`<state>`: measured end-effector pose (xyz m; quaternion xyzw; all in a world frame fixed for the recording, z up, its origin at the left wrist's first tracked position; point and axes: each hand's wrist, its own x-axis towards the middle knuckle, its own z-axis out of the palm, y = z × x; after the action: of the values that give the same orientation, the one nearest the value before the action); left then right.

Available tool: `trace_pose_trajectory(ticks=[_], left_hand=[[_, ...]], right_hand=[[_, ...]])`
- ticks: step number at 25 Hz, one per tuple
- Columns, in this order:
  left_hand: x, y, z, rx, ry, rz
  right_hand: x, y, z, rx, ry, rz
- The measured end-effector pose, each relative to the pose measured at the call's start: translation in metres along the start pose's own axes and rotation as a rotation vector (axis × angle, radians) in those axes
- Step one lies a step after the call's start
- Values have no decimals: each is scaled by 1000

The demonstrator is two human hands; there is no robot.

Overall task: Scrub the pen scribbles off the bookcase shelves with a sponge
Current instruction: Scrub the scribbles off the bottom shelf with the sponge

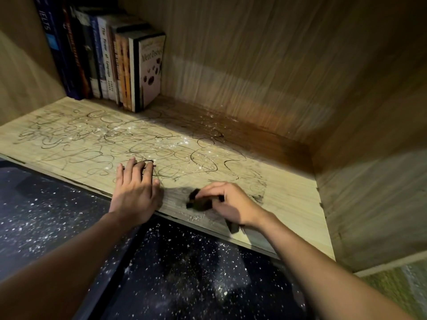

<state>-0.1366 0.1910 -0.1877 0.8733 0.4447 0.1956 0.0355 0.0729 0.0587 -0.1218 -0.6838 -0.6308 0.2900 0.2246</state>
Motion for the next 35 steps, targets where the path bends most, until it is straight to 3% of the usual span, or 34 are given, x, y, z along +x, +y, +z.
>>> trace_pose_trajectory(ticks=[2, 4, 9, 11, 14, 17, 19, 23, 28, 29, 33, 35], left_hand=[[-1, 0, 0, 0, -4, -3], [-1, -1, -1, -5, -14, -7], [0, -2, 0, 1, -26, -8], [1, -2, 1, 11, -36, 5], [2, -2, 3, 13, -39, 2], [3, -2, 3, 6, -50, 6], [3, -1, 3, 3, -58, 24], [2, -3, 1, -28, -82, 61], [-1, -7, -1, -26, -142, 102], [-1, -8, 0, -35, -154, 116], [0, -10, -3, -84, -175, 100], [-1, -8, -5, -84, -180, 103]], right_hand=[[15, -6, 2, 21, 160, 96], [22, -19, 19, -53, 198, 111], [-6, -27, 24, -184, -160, -161], [-24, -21, 8, -89, -168, -159], [-33, 0, -17, 201, 183, 21], [-27, 24, 1, -151, 487, 320], [-30, 24, 37, -294, 564, 349], [-39, -16, 73, -244, 484, 121], [-44, -29, 45, -50, 35, -84], [-41, -25, 37, -17, 45, -70], [-25, -17, 36, -116, 413, 157], [-24, -25, 56, -215, 425, 127]])
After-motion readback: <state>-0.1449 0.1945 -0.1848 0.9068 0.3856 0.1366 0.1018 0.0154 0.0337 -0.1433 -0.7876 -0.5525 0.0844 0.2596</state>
